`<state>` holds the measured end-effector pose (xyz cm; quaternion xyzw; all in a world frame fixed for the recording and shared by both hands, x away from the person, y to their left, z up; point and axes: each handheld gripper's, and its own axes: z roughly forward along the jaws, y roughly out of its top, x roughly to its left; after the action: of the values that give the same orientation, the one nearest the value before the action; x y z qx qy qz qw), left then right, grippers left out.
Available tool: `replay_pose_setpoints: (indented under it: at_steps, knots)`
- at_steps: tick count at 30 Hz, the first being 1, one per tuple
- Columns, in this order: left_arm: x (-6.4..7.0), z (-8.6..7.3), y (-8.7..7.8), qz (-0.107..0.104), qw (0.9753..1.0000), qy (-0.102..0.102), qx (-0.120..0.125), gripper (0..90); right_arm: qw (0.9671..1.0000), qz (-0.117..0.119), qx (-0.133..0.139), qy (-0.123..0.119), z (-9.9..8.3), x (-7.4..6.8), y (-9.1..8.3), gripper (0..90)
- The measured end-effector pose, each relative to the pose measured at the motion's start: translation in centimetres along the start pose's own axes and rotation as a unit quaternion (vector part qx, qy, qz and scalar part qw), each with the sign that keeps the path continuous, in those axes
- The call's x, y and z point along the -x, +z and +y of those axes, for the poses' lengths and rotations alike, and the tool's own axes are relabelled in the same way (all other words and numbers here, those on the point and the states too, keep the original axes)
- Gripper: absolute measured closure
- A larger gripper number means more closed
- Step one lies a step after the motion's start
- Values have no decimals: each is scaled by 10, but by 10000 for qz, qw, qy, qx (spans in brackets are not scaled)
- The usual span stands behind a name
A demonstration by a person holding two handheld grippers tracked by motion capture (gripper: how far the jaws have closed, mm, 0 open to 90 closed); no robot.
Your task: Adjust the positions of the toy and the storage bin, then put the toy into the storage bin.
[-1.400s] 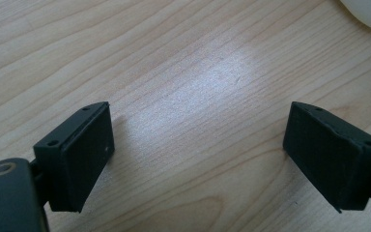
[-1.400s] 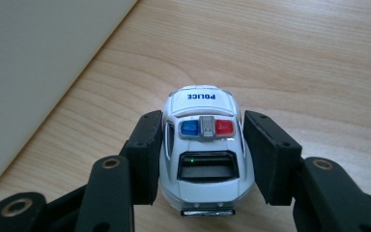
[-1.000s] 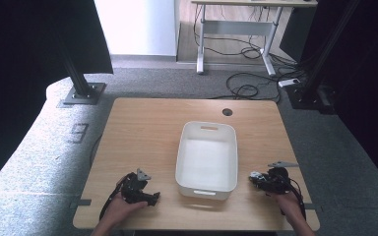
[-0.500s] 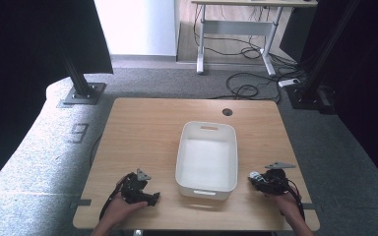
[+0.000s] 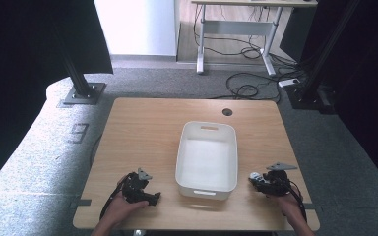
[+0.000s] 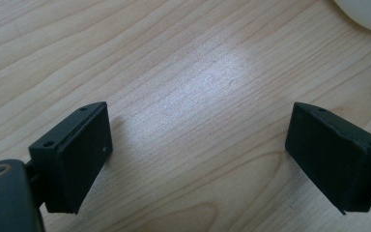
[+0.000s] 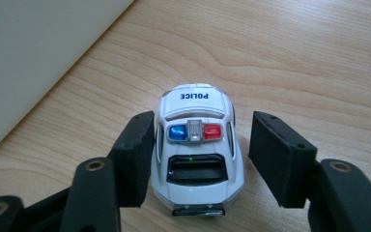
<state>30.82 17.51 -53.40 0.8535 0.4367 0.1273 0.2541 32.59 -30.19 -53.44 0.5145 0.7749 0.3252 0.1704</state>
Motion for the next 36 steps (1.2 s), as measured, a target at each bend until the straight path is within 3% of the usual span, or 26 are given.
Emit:
replay_pose_setpoints:
  at_steps: [6,14,29,36]
  knots:
    - [0,0,0,1,10000,-3,4,97,9998,90,197,36,4,0,-5,350]
    - [0,0,0,10,10000,-18,6,97,9994,84,321,133,11,3,-3,347]
    - [1,-2,-1,8,10000,-7,12,97,9997,100,204,59,11,2,3,393]
    - [1,-2,-1,12,10000,-10,15,97,10000,90,15,19,9,1,9,438]
